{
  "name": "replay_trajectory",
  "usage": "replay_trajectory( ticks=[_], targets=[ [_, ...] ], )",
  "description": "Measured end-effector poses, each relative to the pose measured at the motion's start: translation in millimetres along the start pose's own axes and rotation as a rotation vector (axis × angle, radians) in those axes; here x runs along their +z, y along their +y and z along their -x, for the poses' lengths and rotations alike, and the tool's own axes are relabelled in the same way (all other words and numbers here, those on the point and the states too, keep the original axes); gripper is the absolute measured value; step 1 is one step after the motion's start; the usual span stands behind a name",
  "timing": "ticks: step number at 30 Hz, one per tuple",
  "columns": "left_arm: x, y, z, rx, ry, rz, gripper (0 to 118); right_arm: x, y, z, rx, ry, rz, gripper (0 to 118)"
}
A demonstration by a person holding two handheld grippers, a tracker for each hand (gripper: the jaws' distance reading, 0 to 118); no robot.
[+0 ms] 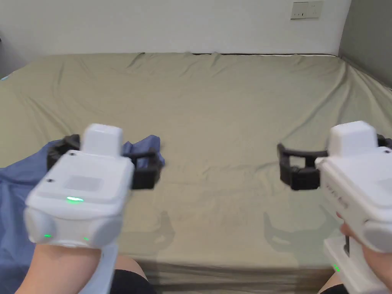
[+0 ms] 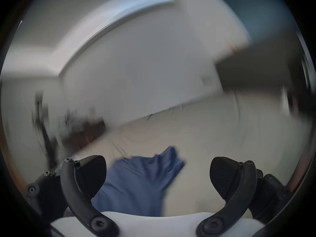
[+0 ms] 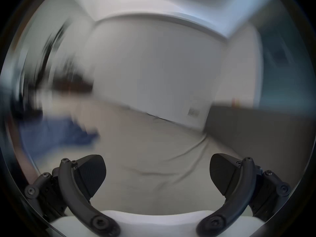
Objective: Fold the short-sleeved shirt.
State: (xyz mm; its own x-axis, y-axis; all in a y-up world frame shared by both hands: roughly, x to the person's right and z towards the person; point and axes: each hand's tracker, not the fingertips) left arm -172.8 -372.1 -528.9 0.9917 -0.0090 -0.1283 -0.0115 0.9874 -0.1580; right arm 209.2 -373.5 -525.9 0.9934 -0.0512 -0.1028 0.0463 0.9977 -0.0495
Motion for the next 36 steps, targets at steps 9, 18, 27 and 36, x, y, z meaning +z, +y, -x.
replay_trajectory(
  ticks=[9, 18, 27, 36],
  targets=[
    [-1, -1, 27, 0.189, 0.021, 0.002, 118, -4, -17, 7, 0.192, -0.097, 0.05, 118],
    [6, -2, 4, 0.033, -0.034, -0.055, 118, 3, -15, 24, 0.111, -0.072, 0.089, 118],
    [10, -4, -7, -0.013, -0.087, -0.07, 118, 3, -10, 26, 0.156, -0.098, 0.082, 118],
    [7, -9, -9, -0.046, -0.103, -0.081, 118, 2, -10, 22, 0.127, -0.088, 0.087, 118]
  ],
)
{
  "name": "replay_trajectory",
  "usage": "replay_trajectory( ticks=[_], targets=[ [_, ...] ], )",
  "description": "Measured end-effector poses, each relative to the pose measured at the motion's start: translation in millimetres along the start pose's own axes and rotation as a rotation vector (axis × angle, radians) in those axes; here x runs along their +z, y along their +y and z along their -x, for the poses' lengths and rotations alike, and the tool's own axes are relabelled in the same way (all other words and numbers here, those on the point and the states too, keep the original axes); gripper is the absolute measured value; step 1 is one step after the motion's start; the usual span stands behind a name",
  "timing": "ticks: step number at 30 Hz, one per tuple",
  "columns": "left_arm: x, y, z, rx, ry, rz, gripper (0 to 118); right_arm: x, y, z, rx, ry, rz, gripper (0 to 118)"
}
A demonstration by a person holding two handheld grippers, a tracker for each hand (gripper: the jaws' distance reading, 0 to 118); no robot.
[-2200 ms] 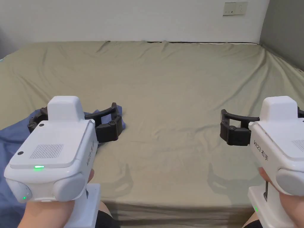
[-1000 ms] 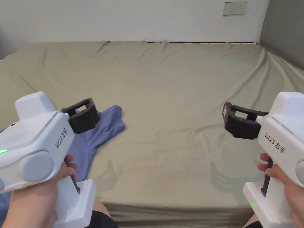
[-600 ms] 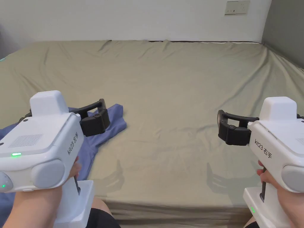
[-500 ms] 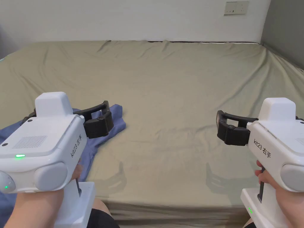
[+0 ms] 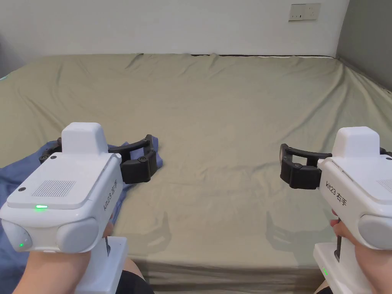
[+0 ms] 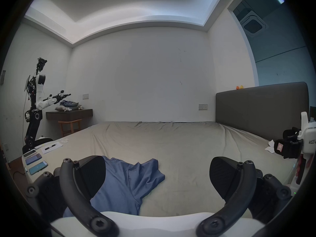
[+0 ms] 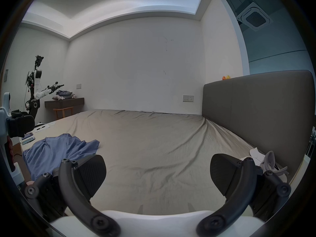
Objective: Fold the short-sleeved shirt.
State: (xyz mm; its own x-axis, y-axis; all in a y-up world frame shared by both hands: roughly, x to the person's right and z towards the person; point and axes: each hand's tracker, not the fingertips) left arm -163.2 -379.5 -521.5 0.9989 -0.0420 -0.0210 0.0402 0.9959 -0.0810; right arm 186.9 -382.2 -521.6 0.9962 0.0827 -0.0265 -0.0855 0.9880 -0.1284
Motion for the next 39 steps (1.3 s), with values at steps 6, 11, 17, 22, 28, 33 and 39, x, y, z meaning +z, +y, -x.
replay_trajectory(
  ticks=[6, 11, 17, 22, 28, 33, 39],
  targets=[
    [-6, 1, 4, 0.048, -0.03, 0.058, 118, 1, 2, -3, -0.015, -0.022, -0.003, 118],
    [-2, 10, 3, 0.055, 0.031, 0.058, 0, 2, 10, -13, -0.063, -0.032, 0.021, 85],
    [-1, 12, 15, 0.107, 0.019, 0.079, 0, -2, 9, -18, -0.106, -0.043, 0.093, 0],
    [4, 16, 18, 0.088, 0.063, 0.057, 0, -4, 7, -18, -0.042, -0.067, 0.042, 0],
    [9, 10, 39, 0.094, 0.119, 0.065, 0, -8, 14, 8, 0.002, 0.035, -0.008, 0],
    [27, 8, 68, 0.059, 0.215, 0.049, 0, -16, 23, 49, 0.034, 0.162, -0.055, 0],
    [50, 2, 115, 0.069, 0.378, 0.051, 0, -19, 29, 104, 0.039, 0.344, -0.084, 0]
  ],
)
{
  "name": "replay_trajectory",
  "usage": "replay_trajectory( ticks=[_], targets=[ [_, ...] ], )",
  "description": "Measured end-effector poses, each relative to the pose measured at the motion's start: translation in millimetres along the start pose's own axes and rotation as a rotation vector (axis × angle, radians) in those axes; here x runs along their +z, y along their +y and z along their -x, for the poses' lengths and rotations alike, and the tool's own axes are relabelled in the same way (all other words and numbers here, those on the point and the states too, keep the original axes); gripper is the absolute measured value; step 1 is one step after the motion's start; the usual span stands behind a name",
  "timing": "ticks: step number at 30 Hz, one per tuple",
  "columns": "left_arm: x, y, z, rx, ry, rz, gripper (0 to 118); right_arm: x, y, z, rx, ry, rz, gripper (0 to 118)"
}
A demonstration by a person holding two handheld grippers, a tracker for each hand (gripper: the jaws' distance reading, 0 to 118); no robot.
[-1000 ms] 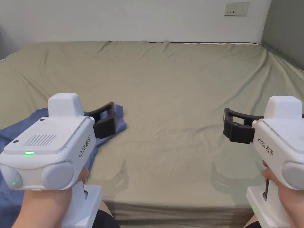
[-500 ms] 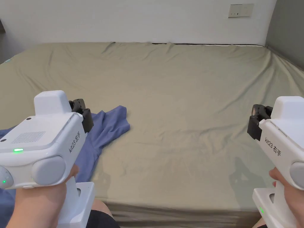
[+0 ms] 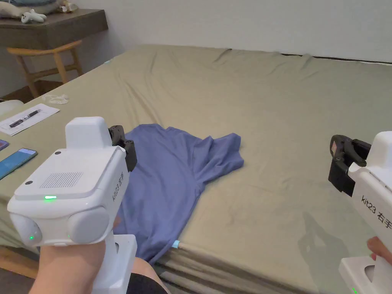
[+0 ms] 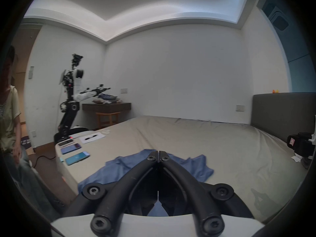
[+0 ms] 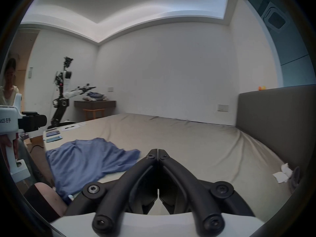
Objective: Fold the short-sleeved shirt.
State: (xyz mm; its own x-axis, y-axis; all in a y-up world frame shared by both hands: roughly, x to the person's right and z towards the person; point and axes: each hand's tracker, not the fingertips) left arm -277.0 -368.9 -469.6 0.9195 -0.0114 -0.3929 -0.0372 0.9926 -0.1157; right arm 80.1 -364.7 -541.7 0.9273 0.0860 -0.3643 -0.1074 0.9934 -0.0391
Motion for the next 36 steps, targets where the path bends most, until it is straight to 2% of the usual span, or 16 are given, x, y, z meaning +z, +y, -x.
replay_trajectory(
  ticks=[7, 11, 14, 17, 19, 21, 24, 25, 26, 27, 28, 29, 30, 34, 35, 36],
  targets=[
    [-2, -4, 39, -0.023, 0.099, 0.017, 0, -6, 2, 33, 0.01, 0.11, -0.016, 0],
    [-11, -1, 44, -0.006, 0.12, 0.06, 0, -10, 1, 31, -0.041, 0.128, 0.026, 0],
    [-27, 10, 41, 0.02, 0.122, 0.088, 0, -11, 3, 23, -0.031, 0.117, 0.036, 0],
    [-65, 15, 38, 0.043, 0.077, 0.176, 0, -11, 4, 13, -0.03, 0.129, 0.052, 0],
    [-114, 12, 35, -0.056, 0.005, 0.303, 0, -22, 4, 12, 0.002, 0.139, 0.053, 0],
    [-158, 4, 32, 0.011, -0.012, 0.365, 0, -34, 2, 14, 0.006, 0.129, 0.074, 0],
    [-228, -18, 22, -0.023, 0.021, 0.45, 0, -51, -7, 13, -0.073, 0.106, 0.144, 0],
    [-249, -28, 19, -0.014, -0.003, 0.497, 2, -53, -8, 14, -0.045, 0.101, 0.119, 0],
    [-268, -36, 17, -0.003, -0.015, 0.535, 14, -54, -10, 14, -0.048, 0.095, 0.129, 0],
    [-289, -46, 15, 0.005, -0.033, 0.591, 36, -53, -12, 13, -0.053, 0.091, 0.138, 0],
    [-308, -53, 13, 0.012, -0.045, 0.66, 75, -51, -15, 11, -0.055, 0.088, 0.141, 0],
    [-322, -62, 9, 0.032, -0.048, 0.72, 101, -48, -17, 10, -0.051, 0.082, 0.146, 0],
    [-337, -68, 7, 0.059, -0.056, 0.757, 114, -44, -20, 9, -0.038, 0.069, 0.152, 0],
    [-366, -80, -3, 0.023, 0.026, 0.738, 112, -33, -29, 2, -0.036, 0.032, 0.191, 0],
    [-370, -86, -6, 0.003, 0.045, 0.761, 109, -31, -31, 1, -0.044, 0.024, 0.203, 0],
    [-373, -92, -8, -0.002, 0.064, 0.797, 95, -29, -32, 0, -0.05, 0.019, 0.206, 0]
  ],
)
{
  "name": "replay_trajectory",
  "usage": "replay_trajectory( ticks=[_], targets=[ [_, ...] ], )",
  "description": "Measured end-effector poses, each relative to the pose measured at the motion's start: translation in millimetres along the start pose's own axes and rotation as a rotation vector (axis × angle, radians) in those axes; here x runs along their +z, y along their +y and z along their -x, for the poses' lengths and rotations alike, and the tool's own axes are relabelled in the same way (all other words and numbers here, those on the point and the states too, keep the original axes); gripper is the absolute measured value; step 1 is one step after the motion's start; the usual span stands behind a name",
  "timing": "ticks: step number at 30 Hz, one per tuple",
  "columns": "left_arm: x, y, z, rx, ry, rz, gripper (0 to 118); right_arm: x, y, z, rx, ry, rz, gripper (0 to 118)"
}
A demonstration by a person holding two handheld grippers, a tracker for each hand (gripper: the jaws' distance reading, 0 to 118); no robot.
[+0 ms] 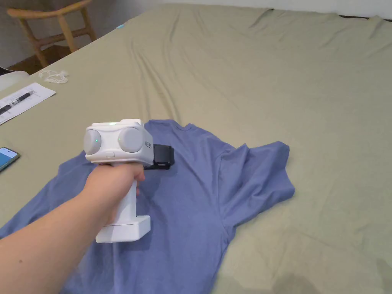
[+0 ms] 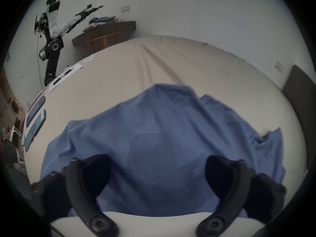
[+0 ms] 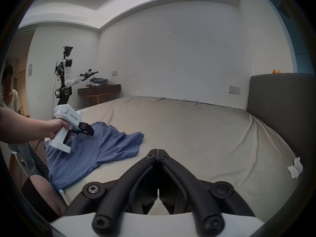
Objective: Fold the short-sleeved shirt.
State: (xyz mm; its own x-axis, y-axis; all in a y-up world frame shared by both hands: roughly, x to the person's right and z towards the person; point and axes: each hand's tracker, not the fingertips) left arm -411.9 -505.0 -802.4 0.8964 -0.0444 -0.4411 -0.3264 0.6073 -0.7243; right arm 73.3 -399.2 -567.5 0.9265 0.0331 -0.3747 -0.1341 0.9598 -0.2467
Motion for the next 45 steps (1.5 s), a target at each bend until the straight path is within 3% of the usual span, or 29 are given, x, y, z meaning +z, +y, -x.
replay_trajectory(
  ticks=[1, 2, 3, 5, 6, 10, 14, 20, 27, 30, 32, 37, 42, 43, 44, 45],
  targets=[
    [-3, -3, 0, -0.005, 0.024, 0.019, 74, 2, -2, -1, -0.005, -0.005, 0.003, 0],
    [0, -8, 0, 0.013, 0.021, -0.032, 73, 4, -3, -1, -0.007, -0.011, 0.004, 0],
    [7, -9, -4, 0.021, 0.021, -0.081, 63, 6, -3, -1, -0.008, -0.013, 0.007, 0],
    [14, -16, -10, -0.07, 0.002, -0.132, 10, 13, -3, -1, -0.014, -0.013, 0.005, 0],
    [21, -22, -16, -0.13, 0.029, -0.177, 5, 18, -2, -1, -0.016, -0.009, -0.003, 0],
    [39, -33, -16, -0.125, -0.015, -0.179, 4, 26, 6, 1, -0.018, -0.009, -0.039, 0],
    [88, -19, -11, -0.083, -0.079, -0.308, 4, 44, 45, 12, -0.033, -0.015, -0.089, 0],
    [199, 23, -36, -0.193, -0.136, -0.502, 4, 68, 59, 9, -0.058, -0.036, -0.183, 0],
    [332, 45, -127, -0.351, -0.326, -0.701, 4, 98, 61, -7, -0.05, -0.104, -0.276, 0],
    [372, 37, -182, -0.478, -0.418, -0.753, 4, 110, 59, -22, -0.083, -0.162, -0.28, 0],
    [393, 32, -217, -0.491, -0.504, -0.758, 4, 119, 58, -34, -0.101, -0.209, -0.295, 0],
    [411, 12, -311, -0.548, -0.649, -0.739, 4, 144, 53, -58, -0.142, -0.298, -0.326, 0],
    [380, -20, -409, -0.583, -0.779, -0.545, 4, 146, 52, -62, -0.133, -0.391, -0.334, 0],
    [369, -31, -428, -0.61, -0.778, -0.518, 4, 131, 43, -94, -0.134, -0.406, -0.331, 0],
    [357, -43, -445, -0.644, -0.771, -0.49, 4, 101, 26, -156, -0.135, -0.417, -0.328, 0],
    [341, -60, -464, -0.687, -0.759, -0.445, 4, 97, 24, -164, -0.133, -0.439, -0.322, 0]
  ],
)
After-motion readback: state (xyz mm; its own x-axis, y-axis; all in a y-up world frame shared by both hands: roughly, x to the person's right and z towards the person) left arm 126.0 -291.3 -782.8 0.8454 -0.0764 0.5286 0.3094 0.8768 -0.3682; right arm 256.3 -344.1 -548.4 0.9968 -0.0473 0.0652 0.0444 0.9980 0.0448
